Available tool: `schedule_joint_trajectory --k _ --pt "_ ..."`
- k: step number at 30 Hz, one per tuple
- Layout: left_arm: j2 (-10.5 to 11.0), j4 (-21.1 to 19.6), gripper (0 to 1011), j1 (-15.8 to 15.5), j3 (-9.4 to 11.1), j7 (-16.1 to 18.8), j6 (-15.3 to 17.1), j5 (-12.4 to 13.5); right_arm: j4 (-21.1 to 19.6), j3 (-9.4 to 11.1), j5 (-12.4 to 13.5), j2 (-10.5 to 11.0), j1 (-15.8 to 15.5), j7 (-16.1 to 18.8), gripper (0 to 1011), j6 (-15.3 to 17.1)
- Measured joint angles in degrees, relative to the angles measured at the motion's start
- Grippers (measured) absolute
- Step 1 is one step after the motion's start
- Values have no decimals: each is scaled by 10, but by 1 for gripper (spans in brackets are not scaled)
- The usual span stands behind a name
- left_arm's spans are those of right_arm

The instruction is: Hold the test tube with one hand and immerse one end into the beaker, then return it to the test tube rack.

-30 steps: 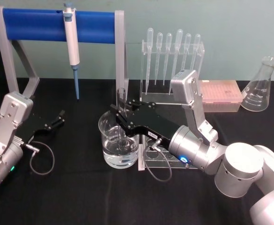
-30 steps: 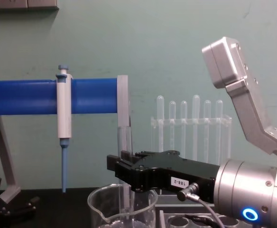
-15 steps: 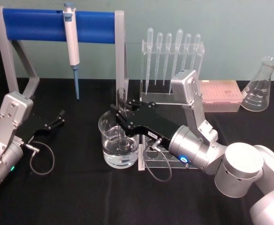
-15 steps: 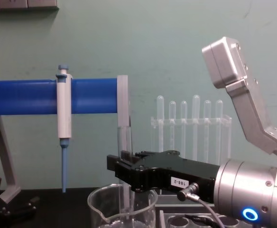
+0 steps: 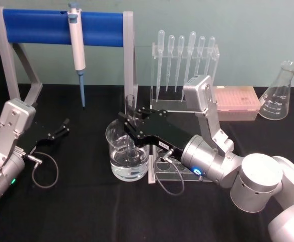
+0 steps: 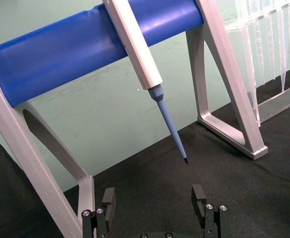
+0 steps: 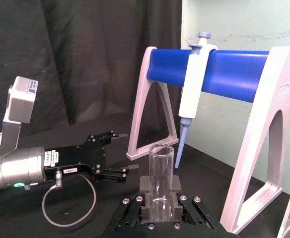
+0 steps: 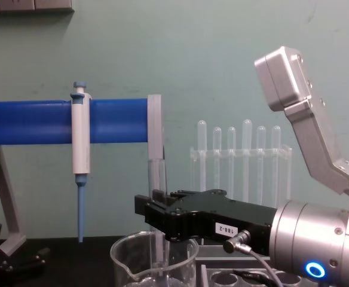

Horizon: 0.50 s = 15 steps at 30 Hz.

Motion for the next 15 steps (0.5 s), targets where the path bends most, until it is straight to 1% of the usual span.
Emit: schedule_joint_trajectory --k 15 --pt "0 0 1000 0 0 0 0 0 0 0 0 0 0 0 241 0"
